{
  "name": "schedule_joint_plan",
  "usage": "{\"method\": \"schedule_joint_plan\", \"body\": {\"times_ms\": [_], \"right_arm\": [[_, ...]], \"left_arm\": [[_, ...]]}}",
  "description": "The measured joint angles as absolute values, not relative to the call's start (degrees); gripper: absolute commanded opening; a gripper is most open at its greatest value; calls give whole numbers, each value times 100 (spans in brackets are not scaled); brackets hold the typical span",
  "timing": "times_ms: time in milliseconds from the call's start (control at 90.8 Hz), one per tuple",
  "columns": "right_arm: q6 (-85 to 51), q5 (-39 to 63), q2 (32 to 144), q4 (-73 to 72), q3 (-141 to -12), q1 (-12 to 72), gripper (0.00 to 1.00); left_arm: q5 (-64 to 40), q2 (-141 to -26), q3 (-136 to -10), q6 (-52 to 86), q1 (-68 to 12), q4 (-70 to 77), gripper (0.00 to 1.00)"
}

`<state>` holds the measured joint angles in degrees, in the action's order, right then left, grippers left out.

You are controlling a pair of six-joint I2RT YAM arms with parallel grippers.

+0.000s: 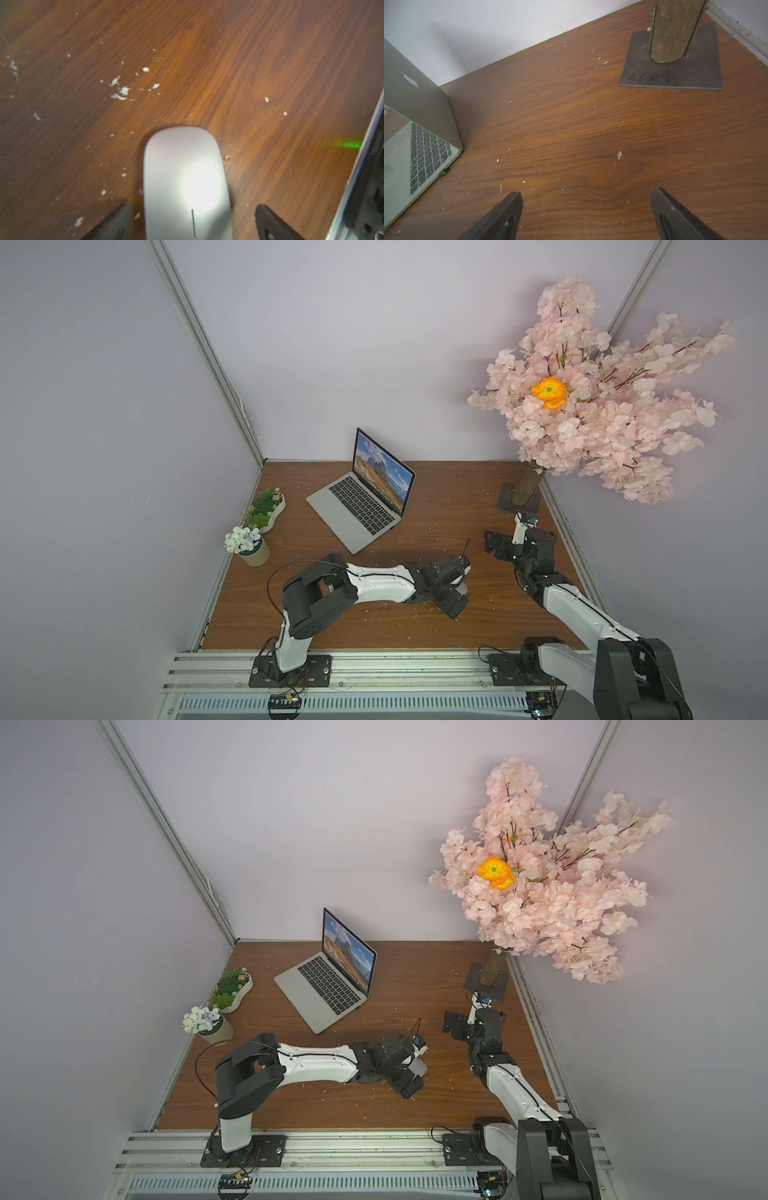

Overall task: Remove the wireless mouse receiver from the laptop
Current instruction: Pick up the mouse from the center of the board.

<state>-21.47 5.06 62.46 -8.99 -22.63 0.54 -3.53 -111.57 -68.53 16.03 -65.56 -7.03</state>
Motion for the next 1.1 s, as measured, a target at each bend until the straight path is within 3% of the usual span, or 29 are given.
{"method": "schedule_joint_plan", "body": {"times_ms": [66, 308, 583, 716, 892, 1101], "right_arm": [[-2167, 515, 6270, -899, -2272, 54, 99], [-2237, 523, 6309, -923, -2283, 54, 99], [-2386, 622, 6473, -1026, -2294, 51, 96], [-2403, 913, 6602, -1052, -2414, 54, 94], [-2231, 1658, 6665, -1286, -2716, 69, 90], [-1162, 2810, 6434, -1544, -2832, 270, 83]], "left_arm": [[-141, -11255, -6969, 1564, -6630, -764, 88], [679, -11430, -7109, 1345, -6825, -899, 66], [694, -11002, -6606, 1205, -6772, -954, 42], [-270, -10418, -6165, 1243, -6257, -1055, 41], [-2034, -9491, -5909, 1369, -4901, -969, 38], [-4200, -8952, -5579, 1385, -3767, -799, 38]]}}
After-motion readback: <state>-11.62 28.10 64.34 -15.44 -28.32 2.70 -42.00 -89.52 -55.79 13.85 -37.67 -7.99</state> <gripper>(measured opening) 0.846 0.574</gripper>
